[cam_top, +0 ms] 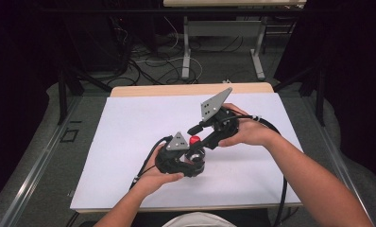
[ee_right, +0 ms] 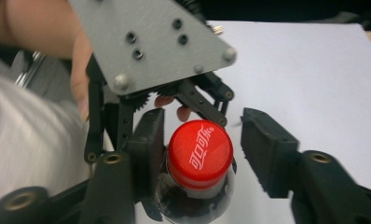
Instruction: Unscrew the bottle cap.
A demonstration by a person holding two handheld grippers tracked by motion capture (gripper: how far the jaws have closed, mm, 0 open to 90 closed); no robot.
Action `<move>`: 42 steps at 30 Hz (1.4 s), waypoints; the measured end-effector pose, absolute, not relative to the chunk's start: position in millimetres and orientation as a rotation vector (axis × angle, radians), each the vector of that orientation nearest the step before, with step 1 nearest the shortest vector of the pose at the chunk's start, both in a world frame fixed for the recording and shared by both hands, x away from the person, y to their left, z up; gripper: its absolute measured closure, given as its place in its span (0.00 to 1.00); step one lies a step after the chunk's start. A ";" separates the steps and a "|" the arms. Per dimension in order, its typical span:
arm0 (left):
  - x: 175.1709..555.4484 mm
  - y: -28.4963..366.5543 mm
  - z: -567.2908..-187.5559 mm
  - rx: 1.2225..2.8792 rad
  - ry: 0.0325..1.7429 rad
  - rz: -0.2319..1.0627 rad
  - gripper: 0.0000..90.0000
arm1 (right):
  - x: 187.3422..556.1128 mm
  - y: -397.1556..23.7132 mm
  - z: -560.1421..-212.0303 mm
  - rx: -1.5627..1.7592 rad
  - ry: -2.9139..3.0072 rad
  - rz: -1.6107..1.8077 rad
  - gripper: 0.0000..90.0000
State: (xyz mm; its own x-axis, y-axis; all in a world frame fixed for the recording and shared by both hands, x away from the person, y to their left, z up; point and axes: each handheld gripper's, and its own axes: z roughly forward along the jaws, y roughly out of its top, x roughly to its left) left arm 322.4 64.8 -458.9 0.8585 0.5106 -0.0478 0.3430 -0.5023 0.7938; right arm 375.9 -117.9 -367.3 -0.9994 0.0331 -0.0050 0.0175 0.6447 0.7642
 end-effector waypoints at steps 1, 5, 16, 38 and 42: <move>323.5 66.3 -458.6 2.135 0.643 0.248 0.33 | 371.9 -117.8 -364.8 0.161 2.789 1.293 0.49; 325.4 69.4 -458.1 2.118 0.690 0.253 0.33 | 362.6 -116.9 -362.4 0.254 2.728 1.242 0.46; 326.6 70.4 -457.7 2.113 0.743 0.288 0.33 | 334.5 -103.3 -367.7 0.673 2.539 1.207 0.54; 326.3 71.0 -457.9 2.126 0.717 0.293 0.33 | 348.1 -87.4 -364.8 0.695 2.644 1.122 0.67; 326.6 72.0 -458.0 2.132 0.704 0.290 0.33 | 359.5 -89.6 -362.4 0.614 2.744 1.121 0.67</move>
State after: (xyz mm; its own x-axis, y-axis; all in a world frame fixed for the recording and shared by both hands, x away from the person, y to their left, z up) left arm 326.6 72.0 -458.0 0.8147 0.5785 -0.0415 0.3815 -0.4806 0.7896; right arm 359.5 -89.6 -362.4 -0.9116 0.4085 0.0462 0.3240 0.6447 0.6924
